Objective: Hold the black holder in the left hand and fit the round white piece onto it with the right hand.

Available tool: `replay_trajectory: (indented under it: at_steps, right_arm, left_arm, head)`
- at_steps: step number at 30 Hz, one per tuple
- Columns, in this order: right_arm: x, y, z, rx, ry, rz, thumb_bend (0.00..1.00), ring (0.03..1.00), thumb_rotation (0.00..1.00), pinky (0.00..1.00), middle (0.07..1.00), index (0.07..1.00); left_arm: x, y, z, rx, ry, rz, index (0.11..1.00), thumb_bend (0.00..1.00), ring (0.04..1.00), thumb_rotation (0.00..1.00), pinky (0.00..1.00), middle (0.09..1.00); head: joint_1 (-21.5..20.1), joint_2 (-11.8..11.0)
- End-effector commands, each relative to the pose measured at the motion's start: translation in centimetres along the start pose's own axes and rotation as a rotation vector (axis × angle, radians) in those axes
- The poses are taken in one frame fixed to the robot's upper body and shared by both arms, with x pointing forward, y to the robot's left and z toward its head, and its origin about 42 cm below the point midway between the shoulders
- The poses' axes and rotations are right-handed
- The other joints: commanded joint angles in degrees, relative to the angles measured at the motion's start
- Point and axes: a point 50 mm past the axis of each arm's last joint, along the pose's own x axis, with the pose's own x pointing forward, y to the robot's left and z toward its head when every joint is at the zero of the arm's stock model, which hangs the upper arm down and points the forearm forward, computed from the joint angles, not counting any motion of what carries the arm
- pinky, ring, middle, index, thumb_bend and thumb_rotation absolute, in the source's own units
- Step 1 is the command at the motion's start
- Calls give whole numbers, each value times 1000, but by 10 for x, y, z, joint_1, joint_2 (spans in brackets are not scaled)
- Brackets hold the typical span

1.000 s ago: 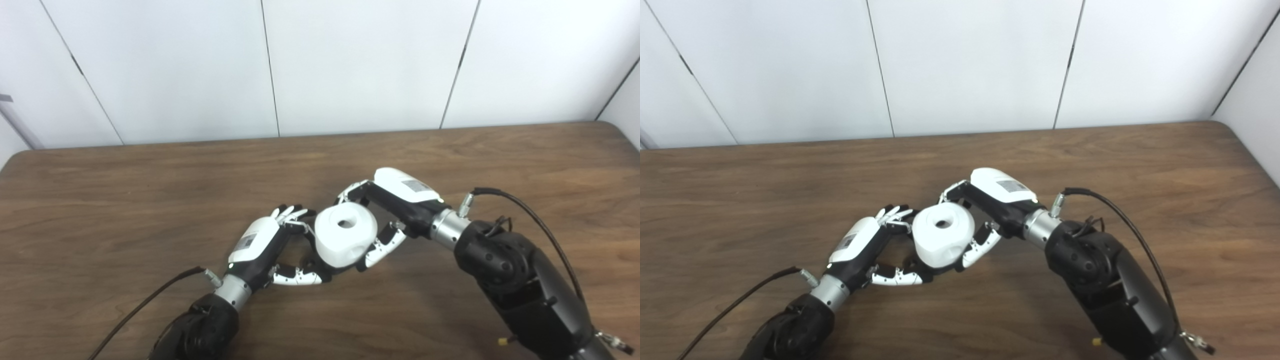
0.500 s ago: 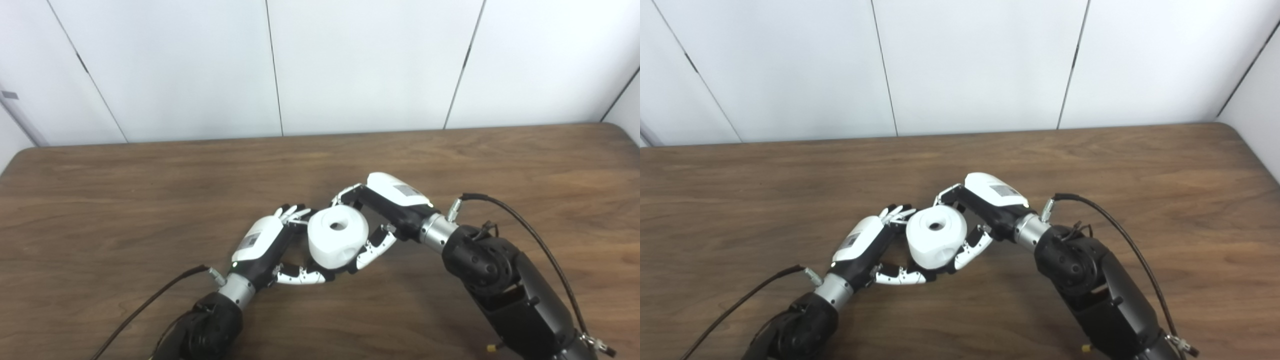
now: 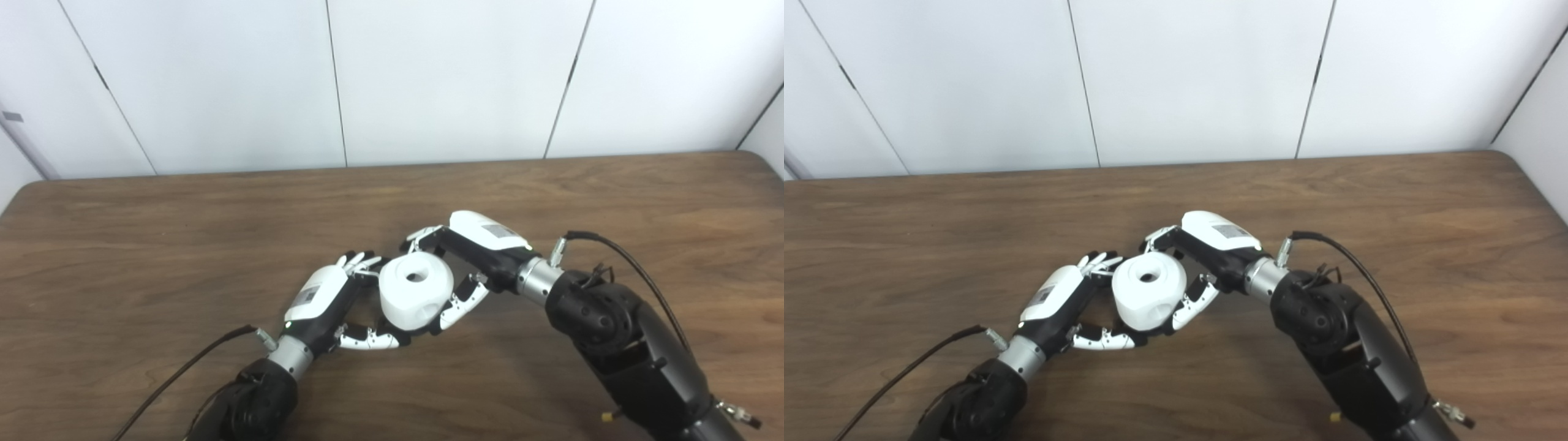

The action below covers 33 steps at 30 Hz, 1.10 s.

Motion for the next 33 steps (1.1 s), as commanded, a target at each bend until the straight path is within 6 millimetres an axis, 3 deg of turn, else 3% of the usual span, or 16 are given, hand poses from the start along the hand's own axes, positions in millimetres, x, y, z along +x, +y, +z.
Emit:
replay_trajectory:
  at_steps: [1, 25, 33]
  right_arm:
    - [-4, -4, -3, -34, 28, 26, 986, 833, 364, 676, 927, 988]
    - [-9, -7, -8, 15, 13, -20, 965, 831, 299, 705, 913, 1000]
    - [-11, -30, -4, 32, -29, -29, 1000, 901, 363, 772, 948, 1000]
  left_arm:
    - [-20, -33, -16, -24, 88, -180, 484, 524, 977, 55, 1000, 900]
    - [-19, -32, -15, -20, 86, -182, 484, 524, 971, 56, 1000, 899]
    - [-17, -31, -15, -20, 91, -186, 484, 524, 973, 56, 1000, 903]
  head:
    - [1, 1]
    - [3, 7]
    - [4, 6]
